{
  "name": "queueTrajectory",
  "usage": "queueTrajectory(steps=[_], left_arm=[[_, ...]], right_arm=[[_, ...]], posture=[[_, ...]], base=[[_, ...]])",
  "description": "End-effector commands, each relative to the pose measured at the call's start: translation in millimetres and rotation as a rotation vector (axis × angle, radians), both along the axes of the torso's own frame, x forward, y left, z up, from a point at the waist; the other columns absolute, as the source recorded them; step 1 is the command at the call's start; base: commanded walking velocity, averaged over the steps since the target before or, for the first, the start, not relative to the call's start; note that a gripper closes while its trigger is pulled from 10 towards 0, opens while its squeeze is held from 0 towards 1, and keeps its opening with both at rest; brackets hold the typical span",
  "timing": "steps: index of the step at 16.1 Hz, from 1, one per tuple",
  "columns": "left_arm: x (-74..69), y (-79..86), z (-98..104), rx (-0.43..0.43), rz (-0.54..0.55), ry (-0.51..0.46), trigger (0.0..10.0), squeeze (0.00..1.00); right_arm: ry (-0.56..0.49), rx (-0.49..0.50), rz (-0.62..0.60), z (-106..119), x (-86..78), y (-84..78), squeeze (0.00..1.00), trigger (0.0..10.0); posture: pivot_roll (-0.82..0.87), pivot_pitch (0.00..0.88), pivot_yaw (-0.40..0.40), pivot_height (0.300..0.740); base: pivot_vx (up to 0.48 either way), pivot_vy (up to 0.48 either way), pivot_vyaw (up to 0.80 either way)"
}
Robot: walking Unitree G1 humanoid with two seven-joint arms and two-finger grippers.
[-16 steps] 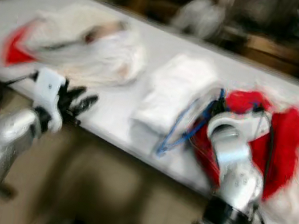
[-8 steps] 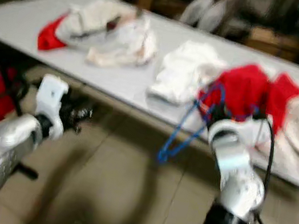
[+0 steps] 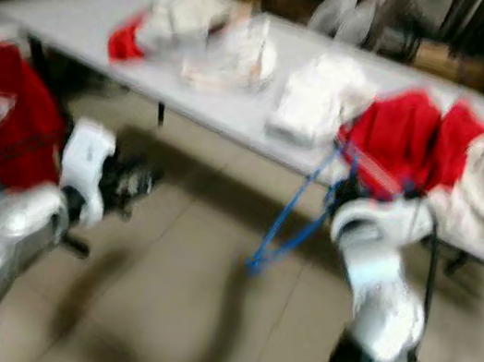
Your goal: Hang hanger
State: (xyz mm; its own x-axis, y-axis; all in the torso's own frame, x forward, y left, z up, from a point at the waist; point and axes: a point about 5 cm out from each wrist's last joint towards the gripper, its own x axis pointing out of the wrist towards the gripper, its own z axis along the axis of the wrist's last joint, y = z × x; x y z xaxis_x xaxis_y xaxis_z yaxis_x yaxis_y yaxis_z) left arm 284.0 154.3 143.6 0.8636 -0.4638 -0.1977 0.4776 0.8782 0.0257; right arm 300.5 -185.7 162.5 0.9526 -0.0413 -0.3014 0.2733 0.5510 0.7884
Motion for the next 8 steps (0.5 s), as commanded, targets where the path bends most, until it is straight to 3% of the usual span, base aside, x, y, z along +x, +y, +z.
queueTrajectory(steps=[1, 5, 8], left_arm=[[1.5, 0.4, 0.5, 0.007, 0.014, -0.003, 10.0, 0.0], [-0.6, 10.8, -4.9, 0.024, 0.03, 0.012, 10.0, 0.0], [1.3, 12.1, -3.6, 0.028, 0.036, 0.003, 10.0, 0.0]], right_arm=[[0.007, -0.016, 0.035, 0.2, -0.9, 1.4, 0.0, 10.0], [-0.012, -0.053, 0.19, 2.1, -0.5, 13.2, 0.0, 10.0], [-0.023, -0.054, 0.204, 3.1, -0.6, 13.0, 0.0, 10.0]], posture=[[-0.08, 0.036, -0.031, 0.74], [-0.09, 0.021, -0.032, 0.74], [-0.09, 0.014, -0.03, 0.74]], base=[[0.0, 0.0, 0.0], [0.0, 0.0, 0.0], [0.0, 0.0, 0.0]])
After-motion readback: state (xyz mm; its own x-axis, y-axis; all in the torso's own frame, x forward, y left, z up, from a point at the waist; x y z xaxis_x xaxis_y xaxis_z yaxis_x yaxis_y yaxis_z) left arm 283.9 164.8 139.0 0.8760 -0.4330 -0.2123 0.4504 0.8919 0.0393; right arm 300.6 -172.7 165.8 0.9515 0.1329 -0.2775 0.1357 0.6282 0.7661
